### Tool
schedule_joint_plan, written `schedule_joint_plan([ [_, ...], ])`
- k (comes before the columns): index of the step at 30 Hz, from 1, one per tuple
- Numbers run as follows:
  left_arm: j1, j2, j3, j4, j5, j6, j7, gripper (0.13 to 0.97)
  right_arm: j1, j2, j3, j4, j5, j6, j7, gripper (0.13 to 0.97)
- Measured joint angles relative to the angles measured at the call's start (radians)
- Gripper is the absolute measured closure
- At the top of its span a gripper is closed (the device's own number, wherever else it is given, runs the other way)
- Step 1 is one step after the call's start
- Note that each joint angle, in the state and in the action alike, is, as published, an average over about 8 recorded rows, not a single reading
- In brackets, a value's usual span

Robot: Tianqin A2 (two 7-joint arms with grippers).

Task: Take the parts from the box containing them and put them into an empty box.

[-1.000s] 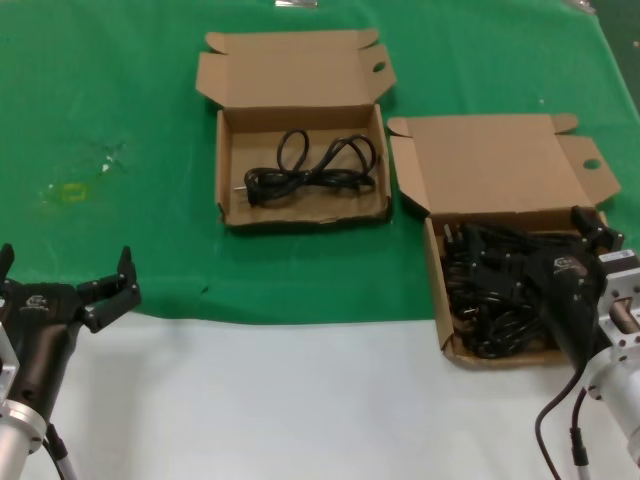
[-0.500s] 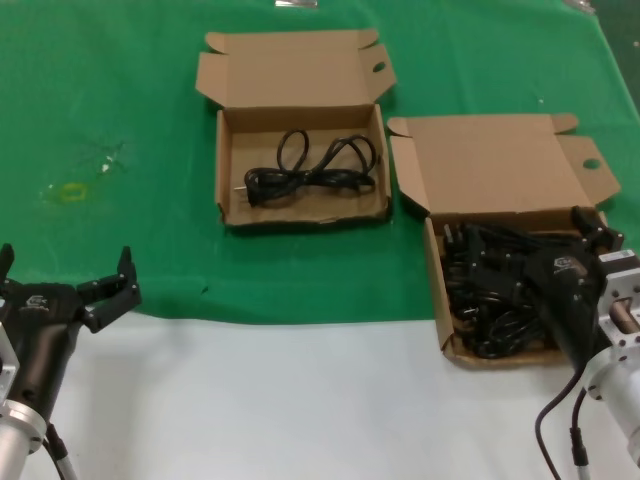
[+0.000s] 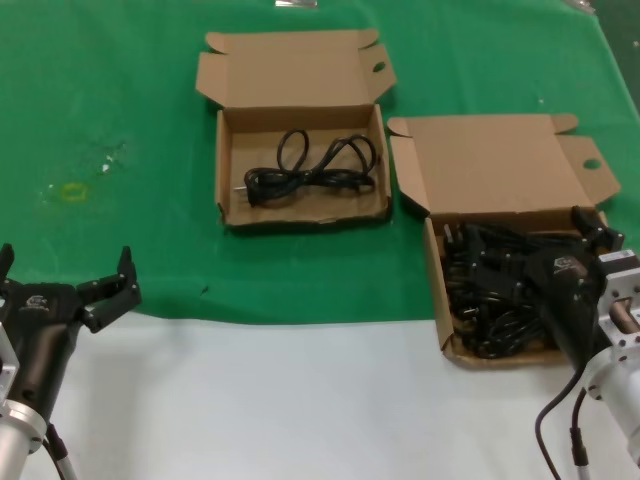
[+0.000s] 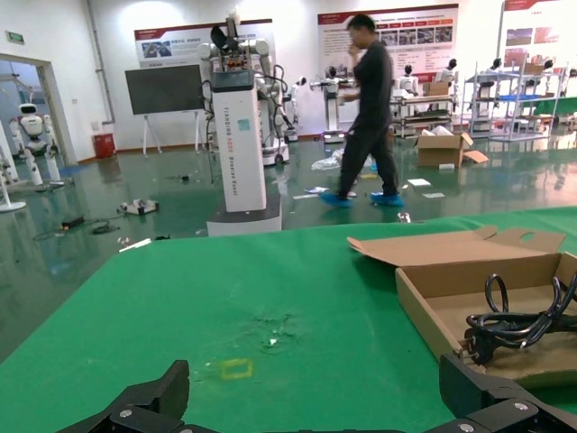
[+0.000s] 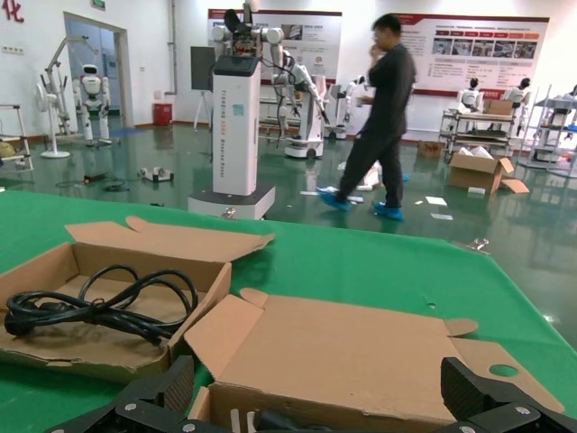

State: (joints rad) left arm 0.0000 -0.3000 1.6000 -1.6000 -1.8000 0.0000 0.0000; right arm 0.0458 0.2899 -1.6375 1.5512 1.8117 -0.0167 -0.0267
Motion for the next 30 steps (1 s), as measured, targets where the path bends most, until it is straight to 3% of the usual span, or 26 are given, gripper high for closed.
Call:
schedule_joint_plan([
  [30,0.0,0.0,0.0,0.0,0.0,0.0,0.0,0.132,0.0,0.0,0.0,0.0,0.0,0.0,0.0,0.129],
])
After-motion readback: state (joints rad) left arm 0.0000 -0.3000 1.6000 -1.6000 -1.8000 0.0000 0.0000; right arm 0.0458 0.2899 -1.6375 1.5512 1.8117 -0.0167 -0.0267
